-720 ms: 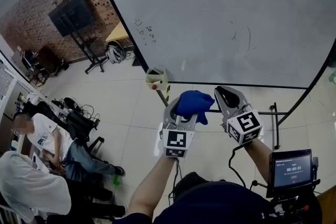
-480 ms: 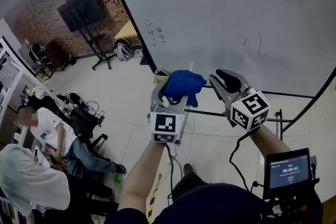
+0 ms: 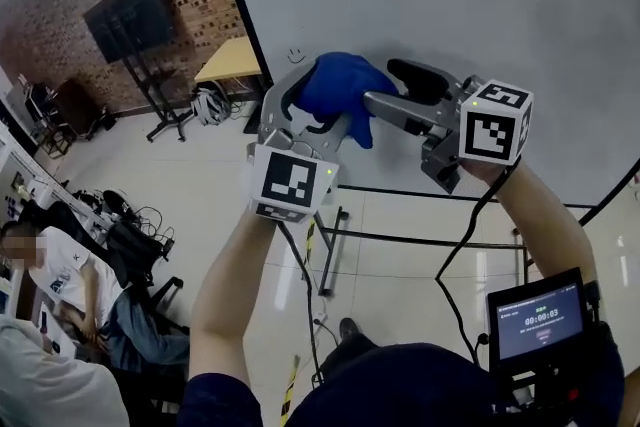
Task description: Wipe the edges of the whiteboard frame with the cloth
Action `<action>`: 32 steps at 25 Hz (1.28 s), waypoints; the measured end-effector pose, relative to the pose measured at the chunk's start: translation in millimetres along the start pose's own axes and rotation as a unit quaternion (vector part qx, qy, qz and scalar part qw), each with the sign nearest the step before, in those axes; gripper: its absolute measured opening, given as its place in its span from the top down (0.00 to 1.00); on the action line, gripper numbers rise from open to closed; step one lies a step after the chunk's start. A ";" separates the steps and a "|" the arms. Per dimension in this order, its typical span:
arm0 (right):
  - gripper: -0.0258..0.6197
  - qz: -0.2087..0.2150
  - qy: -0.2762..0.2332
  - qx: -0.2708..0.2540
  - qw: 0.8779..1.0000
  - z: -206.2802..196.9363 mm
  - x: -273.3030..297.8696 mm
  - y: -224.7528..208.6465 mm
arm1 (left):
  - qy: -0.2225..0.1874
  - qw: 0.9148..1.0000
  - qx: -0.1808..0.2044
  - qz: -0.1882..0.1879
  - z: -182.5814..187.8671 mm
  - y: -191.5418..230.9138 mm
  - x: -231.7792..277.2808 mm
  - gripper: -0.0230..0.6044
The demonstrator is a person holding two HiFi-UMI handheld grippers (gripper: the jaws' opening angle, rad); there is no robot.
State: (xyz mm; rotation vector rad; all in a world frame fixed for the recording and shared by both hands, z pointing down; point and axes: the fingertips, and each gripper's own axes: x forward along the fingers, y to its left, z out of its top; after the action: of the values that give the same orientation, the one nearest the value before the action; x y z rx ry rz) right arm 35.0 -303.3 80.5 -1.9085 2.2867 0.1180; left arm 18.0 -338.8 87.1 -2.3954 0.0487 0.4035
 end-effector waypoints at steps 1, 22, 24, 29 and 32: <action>0.35 0.017 0.002 0.012 1.000 3.8 11.8 -1.6 | -0.018 0.999 0.020 -0.019 6.0 4.9 3.7 0.57; 0.68 0.078 -0.054 -0.111 0.989 171.0 141.8 -15.3 | -0.125 0.965 0.222 -0.064 72.2 147.6 49.0 0.40; 0.68 0.056 -0.072 -0.147 0.985 203.4 147.9 -12.7 | -0.137 0.964 0.222 -0.051 87.1 172.4 37.6 0.40; 0.68 -0.021 -0.110 -0.265 0.958 289.4 154.1 -5.1 | -0.110 0.979 0.163 0.047 92.7 245.8 24.7 0.48; 0.68 -0.073 -0.077 -0.341 0.934 314.4 175.6 -7.8 | -0.090 0.981 0.149 0.086 83.9 277.1 31.5 0.54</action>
State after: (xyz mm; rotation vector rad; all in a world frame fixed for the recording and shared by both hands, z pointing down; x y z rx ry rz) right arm 35.1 -423.8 -259.0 -2.2409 2.1472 1.1299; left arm -14.7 -491.5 -158.7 -2.0572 0.2212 0.6448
